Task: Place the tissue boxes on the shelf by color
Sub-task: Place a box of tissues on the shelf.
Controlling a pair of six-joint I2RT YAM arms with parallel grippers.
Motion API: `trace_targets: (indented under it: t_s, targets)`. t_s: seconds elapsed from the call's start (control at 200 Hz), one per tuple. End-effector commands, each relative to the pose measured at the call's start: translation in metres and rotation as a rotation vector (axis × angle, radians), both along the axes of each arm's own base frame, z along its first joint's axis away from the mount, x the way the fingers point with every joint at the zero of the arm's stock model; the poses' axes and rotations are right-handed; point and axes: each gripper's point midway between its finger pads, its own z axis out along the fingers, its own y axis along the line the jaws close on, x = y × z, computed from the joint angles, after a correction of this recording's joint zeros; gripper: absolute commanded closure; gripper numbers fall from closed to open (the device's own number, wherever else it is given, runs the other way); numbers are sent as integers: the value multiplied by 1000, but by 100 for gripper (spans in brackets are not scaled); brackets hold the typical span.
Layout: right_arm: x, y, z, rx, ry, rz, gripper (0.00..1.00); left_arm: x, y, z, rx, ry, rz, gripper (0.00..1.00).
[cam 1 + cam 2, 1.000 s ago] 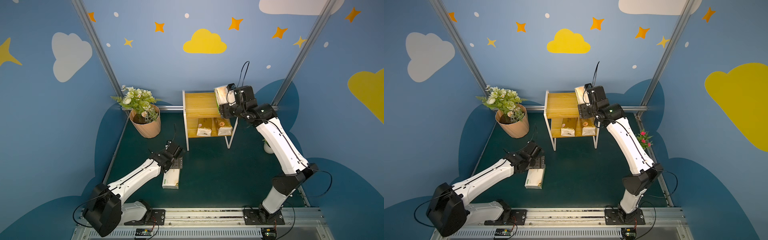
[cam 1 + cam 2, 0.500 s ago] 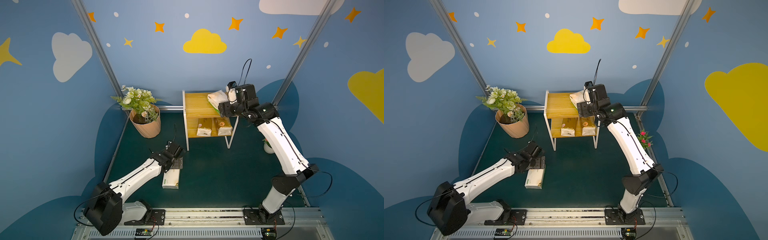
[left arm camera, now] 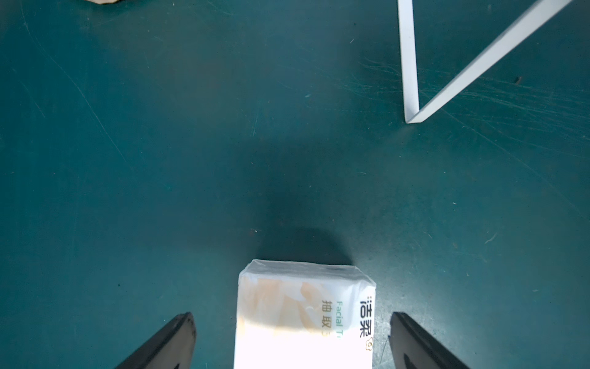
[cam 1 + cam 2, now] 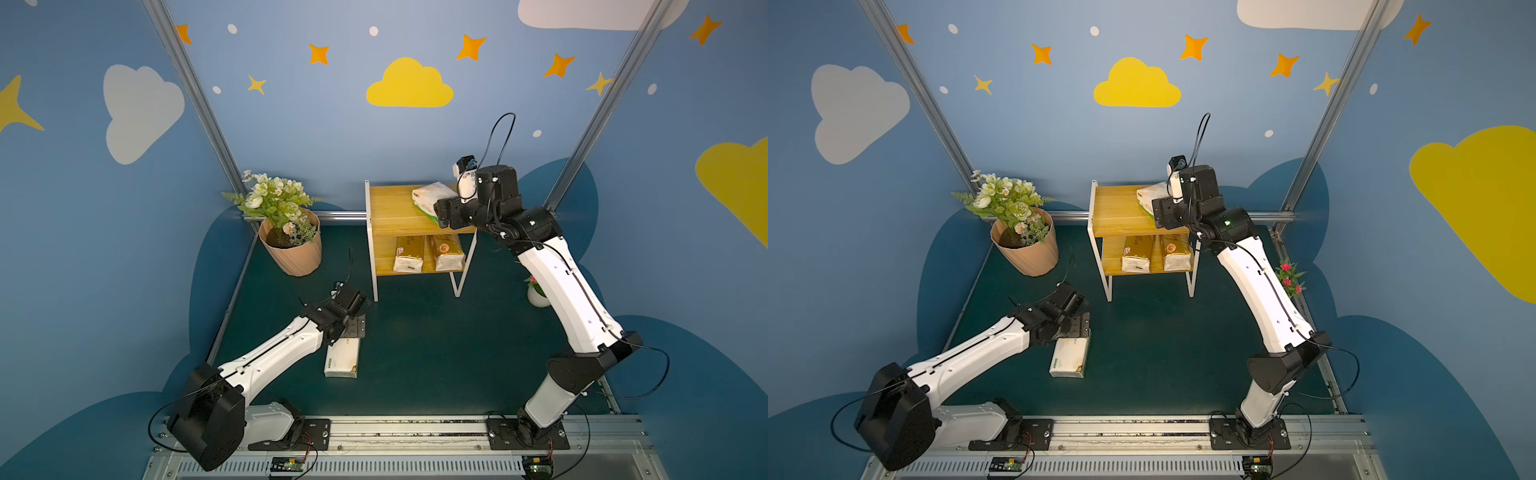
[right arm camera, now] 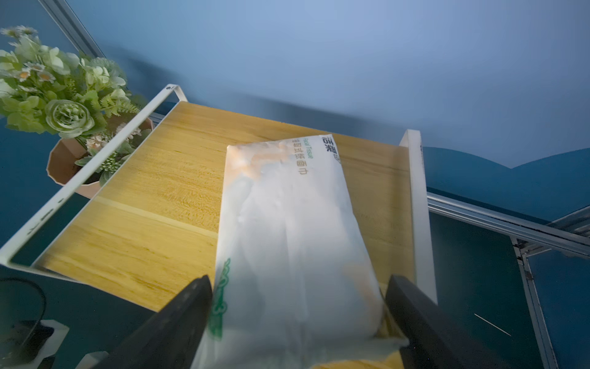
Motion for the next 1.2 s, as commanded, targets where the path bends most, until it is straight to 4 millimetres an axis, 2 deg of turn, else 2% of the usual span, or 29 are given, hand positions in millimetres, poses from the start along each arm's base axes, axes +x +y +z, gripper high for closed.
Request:
trace_targets:
  t_s: [0.0,0.165,0.355,0.546,0.741,0.811,0.851,1.006,1.191]
  targets:
    - [-6,1,14,40,-44,16,10,-1,5,4,19,-1,10,0]
    - [-4,3,-8,39,6,8,10,-1,6,4,19,-1,11,0]
    - [3,6,-20,58,31,-16,12,-3,7,3,14,2,15,0]
    - [19,1,-24,86,17,-116,14,-4,8,2,13,7,15,0]
    - [28,8,-22,116,-5,-148,12,-4,8,2,11,6,12,0]
    - [25,15,-19,113,-8,-108,8,-4,8,3,11,5,10,0]
    - [20,20,-16,109,-12,-78,2,-4,8,3,8,4,11,0]
    - [1,28,-9,109,-26,-8,1,-6,9,4,5,-1,9,0]
    - [-14,16,-9,66,-49,-24,1,-5,9,3,8,1,7,0]
